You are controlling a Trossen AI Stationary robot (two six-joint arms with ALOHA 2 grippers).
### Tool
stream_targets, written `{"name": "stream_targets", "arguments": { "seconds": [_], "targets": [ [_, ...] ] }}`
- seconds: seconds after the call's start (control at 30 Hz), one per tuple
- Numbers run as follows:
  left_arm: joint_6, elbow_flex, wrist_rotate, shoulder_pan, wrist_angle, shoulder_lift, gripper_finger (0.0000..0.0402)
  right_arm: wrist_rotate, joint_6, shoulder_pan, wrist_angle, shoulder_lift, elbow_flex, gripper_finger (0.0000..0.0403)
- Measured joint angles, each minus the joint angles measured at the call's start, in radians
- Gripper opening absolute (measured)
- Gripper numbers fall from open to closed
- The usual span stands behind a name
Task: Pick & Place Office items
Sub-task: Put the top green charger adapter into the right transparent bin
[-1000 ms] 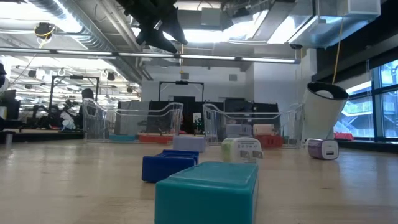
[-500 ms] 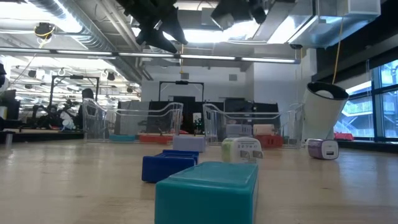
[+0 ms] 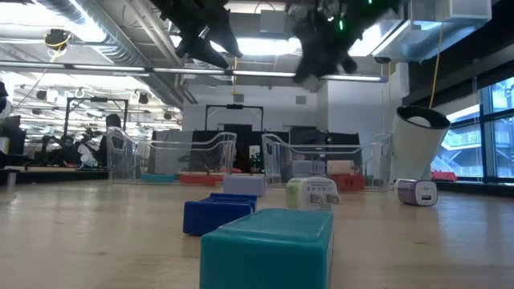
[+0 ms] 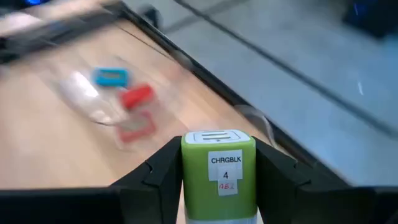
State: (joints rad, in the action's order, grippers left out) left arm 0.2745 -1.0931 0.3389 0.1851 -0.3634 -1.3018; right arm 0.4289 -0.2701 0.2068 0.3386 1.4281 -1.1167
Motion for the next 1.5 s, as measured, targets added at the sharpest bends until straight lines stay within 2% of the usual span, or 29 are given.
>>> {"name": "stream_targets", "arguments": {
  "seconds": [0.17, 0.6, 0.83, 1.1, 1.3, 1.5],
  "targets": [
    [0.0, 0.0, 0.0, 0.0, 0.0, 0.0, 0.0278, -0.071, -0.12, 0.118, -0.007, 0.0, 0.103, 0.0156],
    [0.0, 0.0, 0.0, 0.0, 0.0, 0.0, 0.0278, -0.038, -0.375, 0.207, -0.006, 0.001, 0.285, 0.0156],
    [0.0, 0.0, 0.0, 0.0, 0.0, 0.0, 0.0278, -0.037, -0.333, 0.223, -0.006, 0.014, 0.285, 0.0156],
    [0.0, 0.0, 0.0, 0.0, 0.0, 0.0, 0.0278, -0.069, -0.298, 0.223, -0.004, 0.109, 0.285, 0.0156],
    [0.0, 0.0, 0.0, 0.0, 0.0, 0.0, 0.0278, -0.034, -0.29, 0.225, -0.006, 0.15, 0.284, 0.0156],
    [0.0, 0.0, 0.0, 0.0, 0.0, 0.0, 0.0278, -0.03, -0.29, 0.226, -0.009, 0.159, 0.285, 0.0177]
  ]
}}
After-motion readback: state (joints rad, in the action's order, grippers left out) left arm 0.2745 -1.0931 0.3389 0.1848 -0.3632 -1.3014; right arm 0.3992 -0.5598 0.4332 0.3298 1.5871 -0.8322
